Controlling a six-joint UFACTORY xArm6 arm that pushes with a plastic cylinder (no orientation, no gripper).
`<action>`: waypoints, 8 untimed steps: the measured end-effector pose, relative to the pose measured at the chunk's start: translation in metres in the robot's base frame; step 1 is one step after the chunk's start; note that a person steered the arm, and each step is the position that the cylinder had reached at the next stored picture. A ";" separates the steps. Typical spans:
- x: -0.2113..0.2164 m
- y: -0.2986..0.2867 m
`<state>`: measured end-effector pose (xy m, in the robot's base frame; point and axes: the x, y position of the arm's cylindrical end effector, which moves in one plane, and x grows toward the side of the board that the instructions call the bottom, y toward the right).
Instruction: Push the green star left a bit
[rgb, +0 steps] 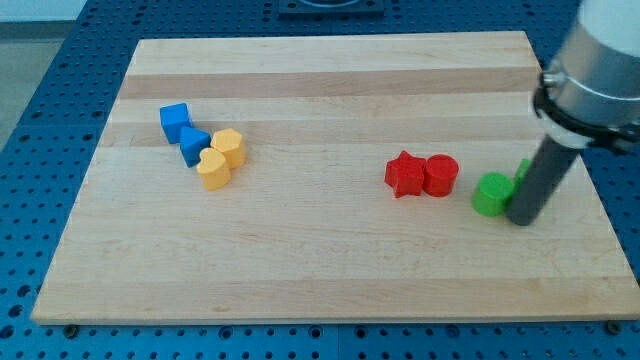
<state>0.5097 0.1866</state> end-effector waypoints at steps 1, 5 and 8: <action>-0.053 -0.050; -0.122 -0.121; -0.169 0.058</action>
<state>0.3402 0.2445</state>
